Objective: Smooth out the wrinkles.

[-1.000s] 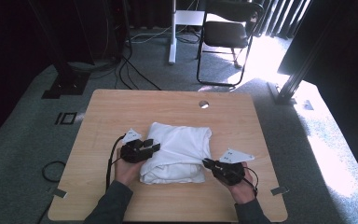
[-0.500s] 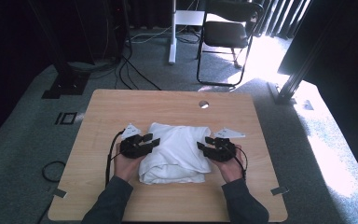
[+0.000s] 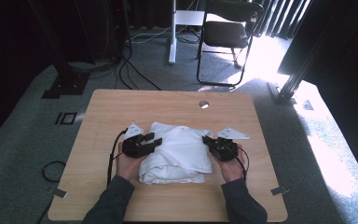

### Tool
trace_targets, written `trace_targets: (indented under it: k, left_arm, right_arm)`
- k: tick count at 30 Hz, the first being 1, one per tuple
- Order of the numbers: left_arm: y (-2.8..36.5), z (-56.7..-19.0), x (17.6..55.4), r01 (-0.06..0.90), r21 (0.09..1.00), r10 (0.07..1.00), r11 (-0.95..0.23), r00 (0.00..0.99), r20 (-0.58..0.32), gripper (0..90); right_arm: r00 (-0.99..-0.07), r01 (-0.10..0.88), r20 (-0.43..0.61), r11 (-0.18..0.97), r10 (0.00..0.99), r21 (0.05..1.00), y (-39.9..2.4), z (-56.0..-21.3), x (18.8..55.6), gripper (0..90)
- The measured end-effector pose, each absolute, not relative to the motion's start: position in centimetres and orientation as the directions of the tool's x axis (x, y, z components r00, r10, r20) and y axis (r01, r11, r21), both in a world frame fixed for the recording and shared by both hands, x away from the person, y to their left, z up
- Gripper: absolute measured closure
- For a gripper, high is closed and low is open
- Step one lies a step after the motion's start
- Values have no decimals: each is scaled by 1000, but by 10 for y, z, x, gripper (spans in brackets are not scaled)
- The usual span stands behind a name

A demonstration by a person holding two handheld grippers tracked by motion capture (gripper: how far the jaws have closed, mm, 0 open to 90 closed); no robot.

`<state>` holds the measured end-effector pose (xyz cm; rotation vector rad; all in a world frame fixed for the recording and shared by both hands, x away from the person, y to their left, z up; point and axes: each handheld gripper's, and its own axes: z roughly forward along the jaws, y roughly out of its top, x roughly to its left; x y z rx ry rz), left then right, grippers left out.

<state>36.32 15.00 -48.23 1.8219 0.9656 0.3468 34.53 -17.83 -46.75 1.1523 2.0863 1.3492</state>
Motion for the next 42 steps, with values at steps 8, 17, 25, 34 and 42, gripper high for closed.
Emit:
trace_targets:
  k: [8,17,25,34,42]
  left_arm:
    - [149,-489,364,481,856,751,-187,632,-191,536]
    - [151,-490,353,468,866,744,-177,639,-193,536]
    - [153,-496,337,483,852,722,-204,661,-202,530]
    - [160,-499,311,494,838,709,-232,676,-202,520]
    - [153,-519,308,482,836,732,-262,664,-152,498]
  right_arm:
    - [-506,512,148,157,850,845,-214,-499,340,886]
    - [-472,481,100,160,876,862,-212,-489,325,542]
    - [-627,466,69,303,776,831,-167,-495,323,434]
    - [-699,503,91,398,709,767,-158,-525,301,395]
    - [-678,556,86,433,730,710,-143,-547,322,415]
